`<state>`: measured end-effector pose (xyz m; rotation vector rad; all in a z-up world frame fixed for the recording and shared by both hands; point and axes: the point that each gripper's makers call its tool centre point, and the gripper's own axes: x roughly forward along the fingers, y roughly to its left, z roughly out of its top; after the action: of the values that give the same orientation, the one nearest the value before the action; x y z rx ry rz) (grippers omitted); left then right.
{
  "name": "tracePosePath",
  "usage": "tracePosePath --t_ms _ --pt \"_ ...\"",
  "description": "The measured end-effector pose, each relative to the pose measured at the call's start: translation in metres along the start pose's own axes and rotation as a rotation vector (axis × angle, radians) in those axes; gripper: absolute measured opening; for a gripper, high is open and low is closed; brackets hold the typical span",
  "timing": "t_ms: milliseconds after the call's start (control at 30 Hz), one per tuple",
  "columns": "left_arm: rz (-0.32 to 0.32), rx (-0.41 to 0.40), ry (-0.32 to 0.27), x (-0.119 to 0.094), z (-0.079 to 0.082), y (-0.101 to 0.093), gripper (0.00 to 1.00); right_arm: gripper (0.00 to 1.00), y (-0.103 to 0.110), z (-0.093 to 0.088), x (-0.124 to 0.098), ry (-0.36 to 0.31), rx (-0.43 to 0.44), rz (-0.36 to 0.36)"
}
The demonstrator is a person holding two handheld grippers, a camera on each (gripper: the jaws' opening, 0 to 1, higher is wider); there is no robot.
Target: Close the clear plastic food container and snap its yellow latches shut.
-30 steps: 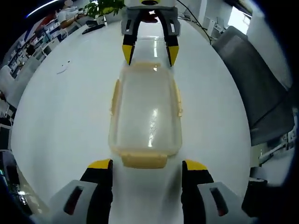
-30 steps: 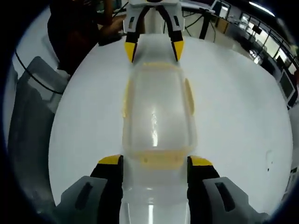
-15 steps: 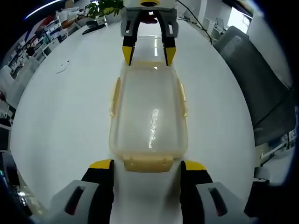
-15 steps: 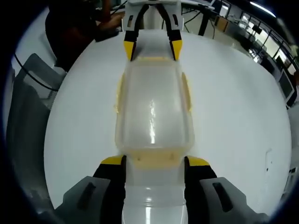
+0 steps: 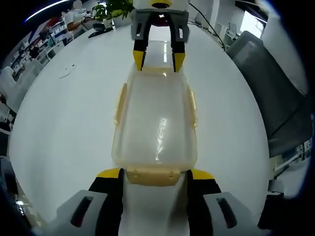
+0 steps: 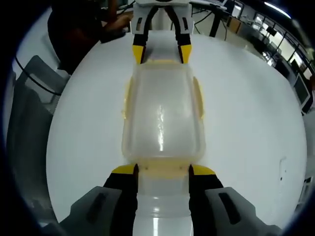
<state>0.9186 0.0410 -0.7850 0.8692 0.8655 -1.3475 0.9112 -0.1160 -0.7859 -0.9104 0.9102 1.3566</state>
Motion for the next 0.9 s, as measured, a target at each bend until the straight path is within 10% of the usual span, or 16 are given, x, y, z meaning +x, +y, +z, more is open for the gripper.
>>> tracePosePath --t_ms 900 --pt "-0.005 0.006 0.006 -0.0001 -0.0004 0.0016 0.33 0.36 0.0056 -0.0012 -0.0008 0.019 -0.018 0.01"
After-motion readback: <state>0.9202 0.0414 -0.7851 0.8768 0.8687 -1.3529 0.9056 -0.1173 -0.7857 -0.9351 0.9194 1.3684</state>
